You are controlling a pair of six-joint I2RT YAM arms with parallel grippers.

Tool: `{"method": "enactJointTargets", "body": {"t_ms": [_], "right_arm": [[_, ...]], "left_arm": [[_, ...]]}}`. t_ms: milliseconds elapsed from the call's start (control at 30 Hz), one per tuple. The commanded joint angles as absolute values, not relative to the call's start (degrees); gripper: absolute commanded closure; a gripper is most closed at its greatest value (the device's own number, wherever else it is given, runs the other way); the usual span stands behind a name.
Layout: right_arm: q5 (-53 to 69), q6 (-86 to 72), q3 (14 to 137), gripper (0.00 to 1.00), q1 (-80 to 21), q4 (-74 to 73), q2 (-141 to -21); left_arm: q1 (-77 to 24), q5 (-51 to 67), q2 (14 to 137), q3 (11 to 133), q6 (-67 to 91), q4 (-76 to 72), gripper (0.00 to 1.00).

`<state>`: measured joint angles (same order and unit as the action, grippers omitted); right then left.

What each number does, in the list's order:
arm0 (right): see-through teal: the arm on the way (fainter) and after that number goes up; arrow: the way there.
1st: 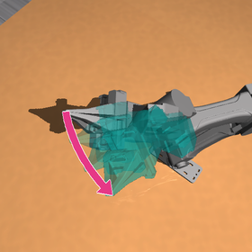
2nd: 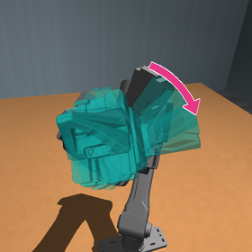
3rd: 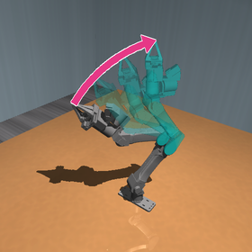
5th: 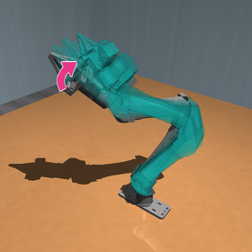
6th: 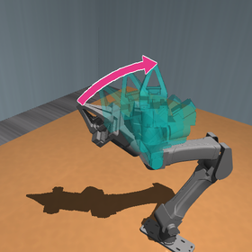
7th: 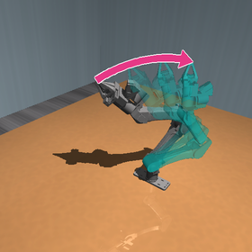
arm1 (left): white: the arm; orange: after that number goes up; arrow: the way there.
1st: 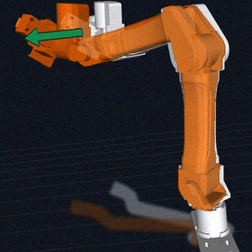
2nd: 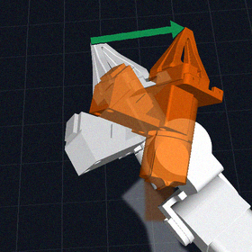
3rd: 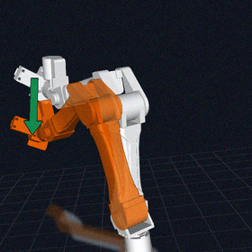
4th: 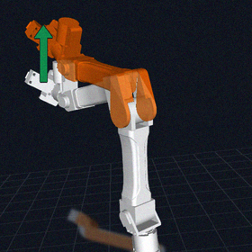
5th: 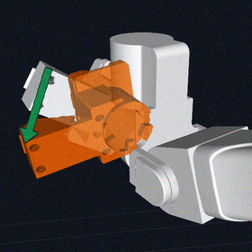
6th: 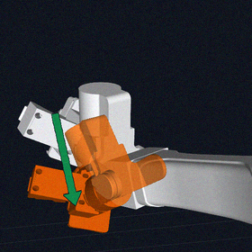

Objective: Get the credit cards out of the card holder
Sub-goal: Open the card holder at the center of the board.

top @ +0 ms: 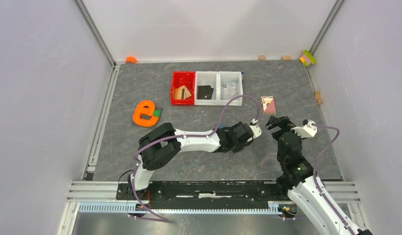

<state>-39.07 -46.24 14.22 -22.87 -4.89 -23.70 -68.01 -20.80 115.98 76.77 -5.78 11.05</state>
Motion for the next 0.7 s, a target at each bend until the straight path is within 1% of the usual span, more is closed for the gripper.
{"method": "enactJointTargets", "body": {"t_ms": [0, 67, 133, 233, 300, 500, 667], "right_arm": [[-41.03, -47.24, 14.67, 0.02, -22.89, -3.85, -24.92], [-41.38, -47.43, 14.88, 0.03, -22.9, -4.45, -25.19], [-41.53, -47.54, 14.6, 0.04, -22.95, -4.12, -24.67], [-40.95, -47.46, 13.67, 0.06, -22.89, -2.77, -24.07], [-40.06, -46.93, 13.3, 0.07, -22.88, -1.48, -24.25], [-33.33, -42.71, 13.18, 0.08, -22.95, 4.28, -29.0], [-23.8, -37.55, 13.54, 0.08, -22.92, 10.53, -36.1]], "left_arm": [[-65.53, -15.82, 117.37, 80.71, -0.61, 16.11, 0.42], [-63.5, -11.5, 116.73, 80.44, 2.57, 16.62, 0.53], [-62.12, -8.77, 115.21, 79.14, 3.51, 16.14, 0.67], [-61.59, -8.31, 112.49, 77.01, 3.52, 14.65, 0.89], [-61.45, -8.2, 110.47, 75.68, 3.52, 13.7, 0.98], [-61.5, -7.93, 100.86, 69.44, 4.13, 9.64, 0.98], [-60.93, -7.9, 93.55, 64.4, 4.78, 6.35, 0.98]]}}
